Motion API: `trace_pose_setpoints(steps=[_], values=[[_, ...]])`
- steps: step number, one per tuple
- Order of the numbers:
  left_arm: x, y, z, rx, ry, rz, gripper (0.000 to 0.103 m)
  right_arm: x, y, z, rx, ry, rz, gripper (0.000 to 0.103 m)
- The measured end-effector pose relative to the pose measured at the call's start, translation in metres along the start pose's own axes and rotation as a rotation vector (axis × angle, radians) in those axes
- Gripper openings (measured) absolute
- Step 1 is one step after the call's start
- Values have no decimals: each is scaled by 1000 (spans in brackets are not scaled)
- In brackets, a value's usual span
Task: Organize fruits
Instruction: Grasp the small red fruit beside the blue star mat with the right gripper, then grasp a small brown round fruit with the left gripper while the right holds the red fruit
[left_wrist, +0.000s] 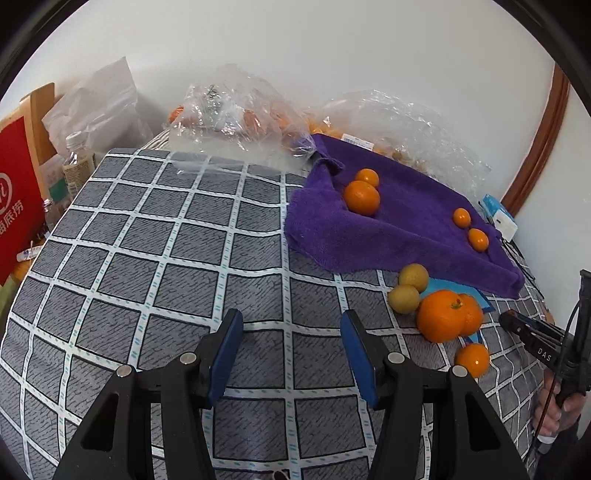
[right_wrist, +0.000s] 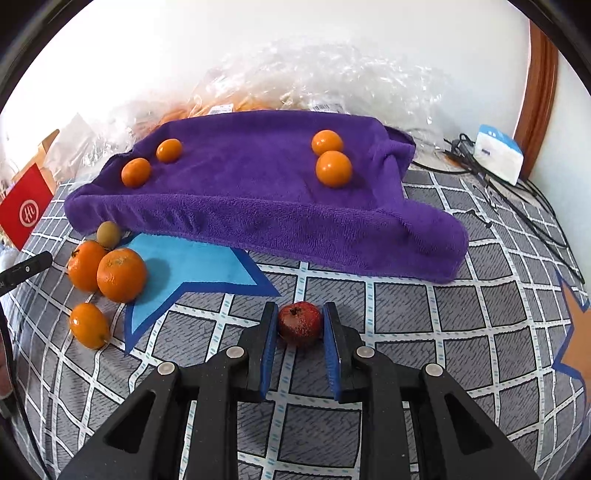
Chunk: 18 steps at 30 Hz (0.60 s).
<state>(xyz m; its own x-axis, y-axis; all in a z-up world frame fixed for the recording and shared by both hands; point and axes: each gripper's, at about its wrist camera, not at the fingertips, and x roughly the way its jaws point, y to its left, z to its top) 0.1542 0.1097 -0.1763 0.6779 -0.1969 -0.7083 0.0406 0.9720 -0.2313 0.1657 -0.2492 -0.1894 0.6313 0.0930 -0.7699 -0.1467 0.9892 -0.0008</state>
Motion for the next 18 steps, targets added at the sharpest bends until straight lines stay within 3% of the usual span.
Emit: trace_pose_setpoints(steps=[7, 10, 13, 18], values=[[6, -9, -2, 43, 37, 59, 52, -9, -15, 0, 76, -45, 39, 24], [7, -21, -3, 83, 56, 122, 53, -11, -21, 1, 93, -56, -13, 24], [9, -36, 2, 117, 96, 47, 52, -10, -25, 1, 112, -50, -14, 24], [21, -65, 7, 213, 102, 41, 52, -6, -25, 1, 111, -34, -15, 24]])
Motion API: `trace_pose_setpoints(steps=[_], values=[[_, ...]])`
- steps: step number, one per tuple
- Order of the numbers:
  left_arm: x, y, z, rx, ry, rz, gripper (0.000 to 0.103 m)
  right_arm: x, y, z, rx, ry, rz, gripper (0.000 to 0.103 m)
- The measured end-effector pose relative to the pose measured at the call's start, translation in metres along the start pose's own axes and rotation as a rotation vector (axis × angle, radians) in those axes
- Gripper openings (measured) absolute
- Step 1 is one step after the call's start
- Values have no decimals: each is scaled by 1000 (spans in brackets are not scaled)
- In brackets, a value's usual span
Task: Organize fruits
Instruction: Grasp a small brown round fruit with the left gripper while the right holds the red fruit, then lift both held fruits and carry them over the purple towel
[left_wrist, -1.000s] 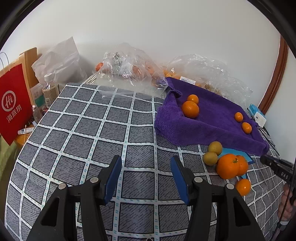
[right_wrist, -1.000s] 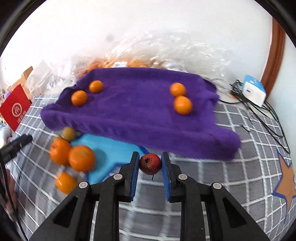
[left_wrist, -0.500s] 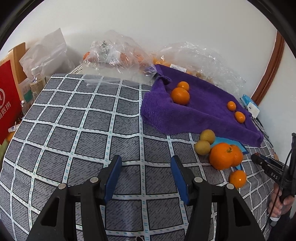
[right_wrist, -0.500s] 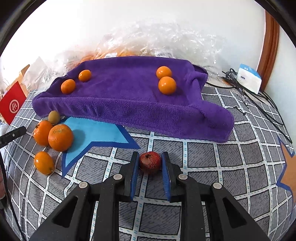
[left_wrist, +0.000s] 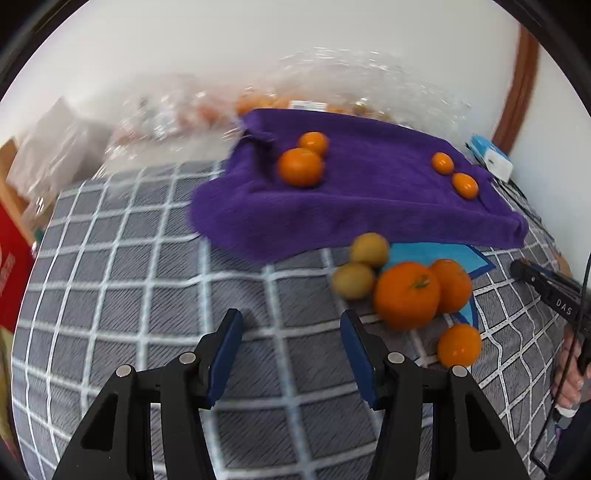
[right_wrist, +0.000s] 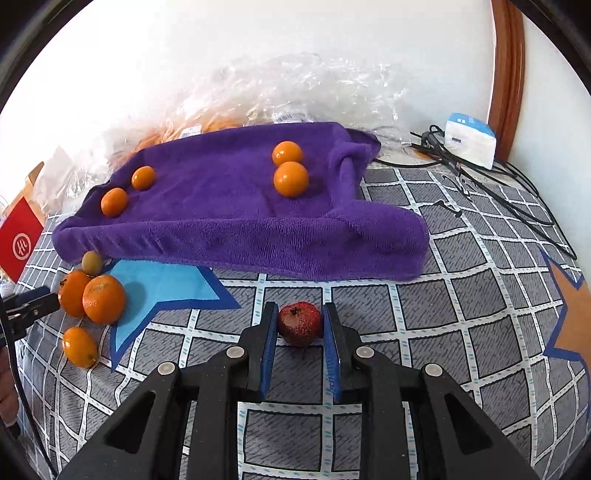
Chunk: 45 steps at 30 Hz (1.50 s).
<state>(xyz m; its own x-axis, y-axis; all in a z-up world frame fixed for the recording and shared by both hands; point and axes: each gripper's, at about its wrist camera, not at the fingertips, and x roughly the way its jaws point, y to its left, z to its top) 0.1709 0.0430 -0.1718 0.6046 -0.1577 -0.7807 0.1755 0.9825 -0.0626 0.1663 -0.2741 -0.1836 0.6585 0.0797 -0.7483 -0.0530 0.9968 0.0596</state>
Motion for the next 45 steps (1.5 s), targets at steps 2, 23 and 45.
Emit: trace_pose_setpoints(steps=[2, 23, 45], values=[[3, -8, 1, 11, -10, -38, 51, 0, -1, -1, 2, 2, 3, 24], [16, 0, 11, -112, -71, -135, 26, 2, 6, -2, -29, 21, 24, 24], [-11, 0, 6, -161, -172, -117, 25, -9, -5, 2, -21, -52, 52, 24]])
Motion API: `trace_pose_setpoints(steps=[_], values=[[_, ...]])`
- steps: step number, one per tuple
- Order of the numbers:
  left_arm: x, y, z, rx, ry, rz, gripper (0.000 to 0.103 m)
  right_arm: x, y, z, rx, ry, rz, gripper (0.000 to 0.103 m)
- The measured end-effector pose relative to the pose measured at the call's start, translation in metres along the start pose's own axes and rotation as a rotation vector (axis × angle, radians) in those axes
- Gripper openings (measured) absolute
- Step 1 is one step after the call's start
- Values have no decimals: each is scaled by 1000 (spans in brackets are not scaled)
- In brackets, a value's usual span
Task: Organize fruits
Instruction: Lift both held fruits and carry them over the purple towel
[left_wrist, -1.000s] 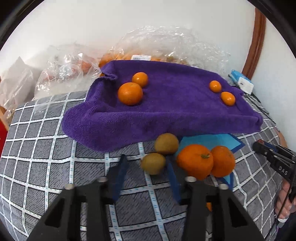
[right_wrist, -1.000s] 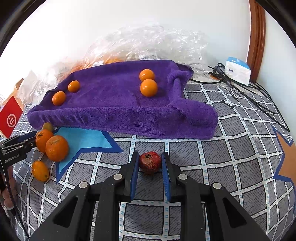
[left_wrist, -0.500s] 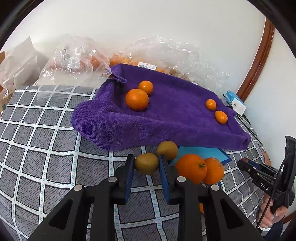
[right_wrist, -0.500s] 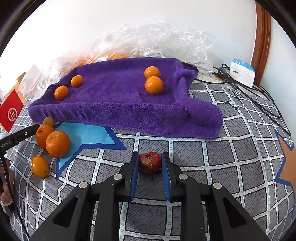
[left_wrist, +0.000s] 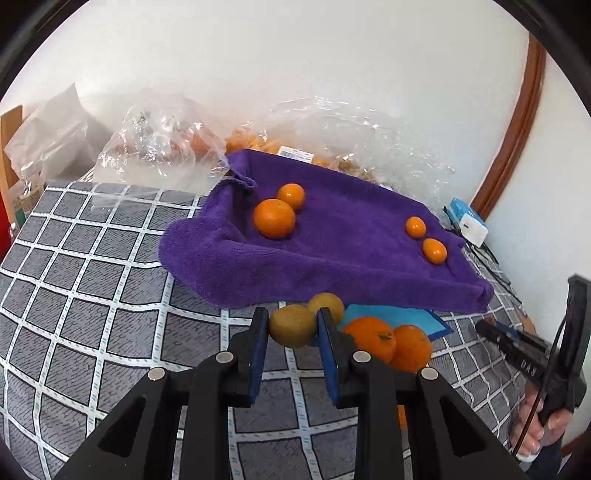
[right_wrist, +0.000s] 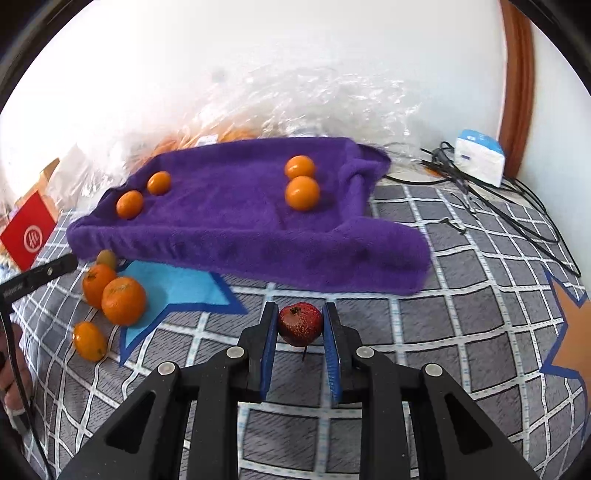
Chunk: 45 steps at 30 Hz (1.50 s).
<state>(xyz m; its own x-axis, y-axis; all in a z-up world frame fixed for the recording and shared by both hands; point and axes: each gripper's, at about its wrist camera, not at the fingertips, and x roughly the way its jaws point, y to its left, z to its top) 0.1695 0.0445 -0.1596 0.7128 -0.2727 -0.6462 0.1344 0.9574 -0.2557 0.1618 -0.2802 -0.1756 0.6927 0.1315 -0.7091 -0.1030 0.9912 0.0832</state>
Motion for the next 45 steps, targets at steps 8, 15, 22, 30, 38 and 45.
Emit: trace_pose_setpoints(steps=[8, 15, 22, 30, 38, 45], values=[[-6, -7, -2, 17, -23, -29, 25, -1, -9, 2, 34, -16, 44, 24], [-6, 2, 1, -20, -41, 9, 25, -2, -11, 2, 51, -24, 54, 24], [-13, 13, 5, -55, -83, 38, 25, -6, -7, 0, 59, -43, 50, 24], [-15, 9, 5, -35, -129, 67, 25, -12, -9, 0, 78, -66, 50, 24], [-20, 5, 5, -11, -159, 72, 25, -15, -7, 1, 67, -79, 46, 24], [-29, 4, 5, -1, -202, 95, 25, -23, 1, 1, 41, -109, 65, 24]])
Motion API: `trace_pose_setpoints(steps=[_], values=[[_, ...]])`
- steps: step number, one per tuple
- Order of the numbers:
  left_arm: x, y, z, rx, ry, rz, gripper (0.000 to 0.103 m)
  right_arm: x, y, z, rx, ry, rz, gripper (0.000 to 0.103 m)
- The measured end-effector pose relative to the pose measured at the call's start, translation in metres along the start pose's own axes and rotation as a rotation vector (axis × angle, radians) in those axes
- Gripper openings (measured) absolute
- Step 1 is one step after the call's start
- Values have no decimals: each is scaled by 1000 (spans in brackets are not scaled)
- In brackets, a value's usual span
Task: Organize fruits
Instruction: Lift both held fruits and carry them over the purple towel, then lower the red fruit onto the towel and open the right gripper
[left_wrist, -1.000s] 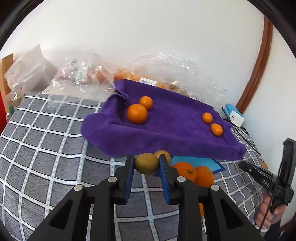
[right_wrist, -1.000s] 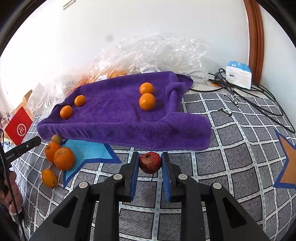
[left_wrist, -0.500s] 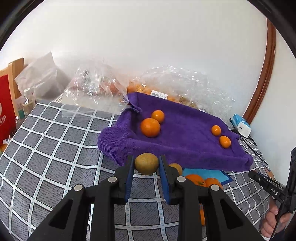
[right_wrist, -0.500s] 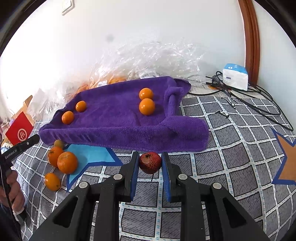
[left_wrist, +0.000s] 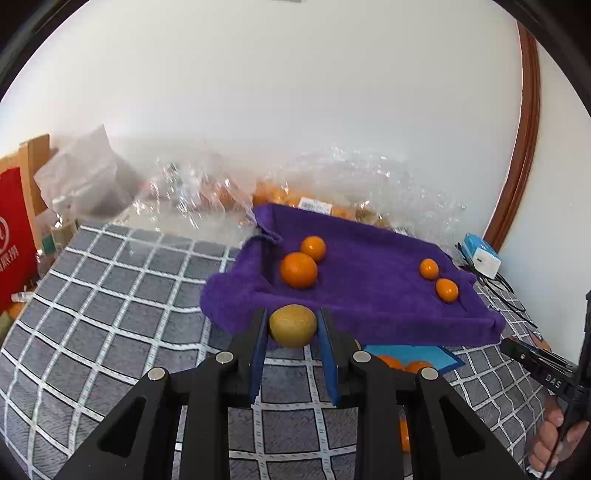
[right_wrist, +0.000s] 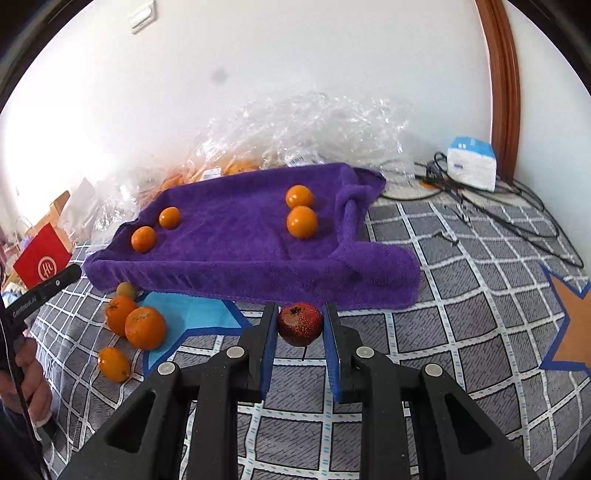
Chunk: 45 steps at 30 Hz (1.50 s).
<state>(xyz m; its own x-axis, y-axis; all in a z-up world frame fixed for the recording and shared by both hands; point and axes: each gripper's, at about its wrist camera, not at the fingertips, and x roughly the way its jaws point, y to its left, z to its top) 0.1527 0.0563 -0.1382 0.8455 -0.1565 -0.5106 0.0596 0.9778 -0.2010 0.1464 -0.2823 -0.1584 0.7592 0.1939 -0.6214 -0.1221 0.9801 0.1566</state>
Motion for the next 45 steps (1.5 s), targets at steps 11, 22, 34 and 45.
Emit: trace_pose_setpoints(steps=[11, 22, 34, 45], values=[[-26, -4, 42, -25, -50, 3, 25, -27, 17, 33, -25, -57, 22, 24], [-10, -12, 100, -29, -96, 29, 25, -12, 19, 102, -10, -126, 6, 24], [65, 7, 71, -108, 45, 15, 25, 60, -9, 81, 46, 19, 0, 24], [74, 0, 64, -82, 93, 30, 25, 93, 1, 65, -7, 130, -17, 24]])
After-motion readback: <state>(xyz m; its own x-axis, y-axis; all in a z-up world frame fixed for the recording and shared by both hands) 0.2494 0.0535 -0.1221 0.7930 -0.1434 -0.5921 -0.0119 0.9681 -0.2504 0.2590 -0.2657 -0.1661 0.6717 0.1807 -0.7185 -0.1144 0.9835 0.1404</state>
